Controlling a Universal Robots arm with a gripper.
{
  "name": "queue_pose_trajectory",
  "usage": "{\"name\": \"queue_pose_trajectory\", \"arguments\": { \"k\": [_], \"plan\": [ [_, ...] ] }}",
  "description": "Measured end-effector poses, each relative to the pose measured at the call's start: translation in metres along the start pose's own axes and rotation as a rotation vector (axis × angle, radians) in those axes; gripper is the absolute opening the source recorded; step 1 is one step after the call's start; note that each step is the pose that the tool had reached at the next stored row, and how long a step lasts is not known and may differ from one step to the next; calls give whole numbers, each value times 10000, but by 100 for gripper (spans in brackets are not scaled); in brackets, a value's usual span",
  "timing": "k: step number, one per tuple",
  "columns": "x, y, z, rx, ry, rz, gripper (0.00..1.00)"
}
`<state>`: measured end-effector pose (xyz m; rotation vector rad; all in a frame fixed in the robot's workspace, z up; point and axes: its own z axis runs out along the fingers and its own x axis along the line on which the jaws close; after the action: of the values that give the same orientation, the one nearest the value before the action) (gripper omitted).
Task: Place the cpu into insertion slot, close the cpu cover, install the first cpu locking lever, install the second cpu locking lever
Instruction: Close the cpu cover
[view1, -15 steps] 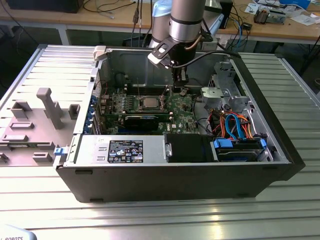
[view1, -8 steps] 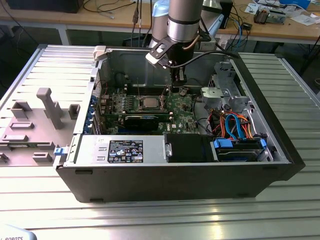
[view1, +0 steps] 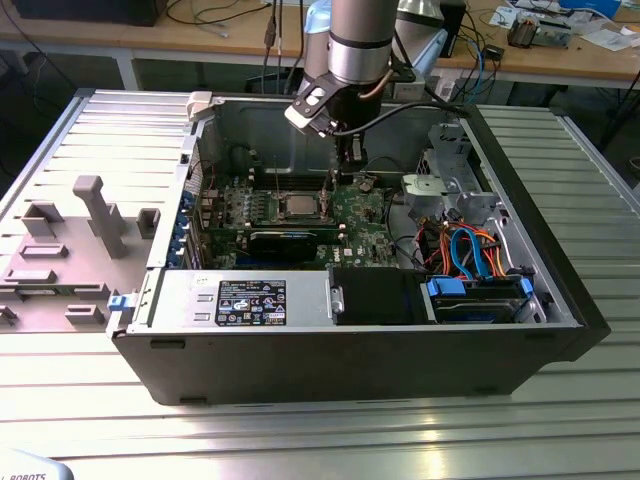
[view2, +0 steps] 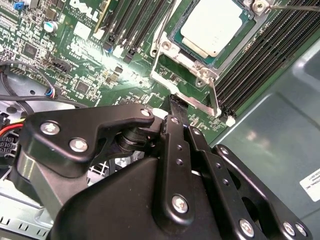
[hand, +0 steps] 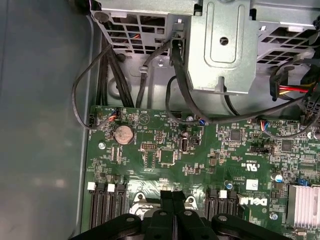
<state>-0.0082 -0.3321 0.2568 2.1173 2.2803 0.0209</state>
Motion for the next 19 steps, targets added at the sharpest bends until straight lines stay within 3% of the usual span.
{"name": "queue_pose_trajectory", "arguments": {
  "k": [19],
  "plan": [
    [10, -131, -4, -14, 59, 2, 11]
  ]
}}
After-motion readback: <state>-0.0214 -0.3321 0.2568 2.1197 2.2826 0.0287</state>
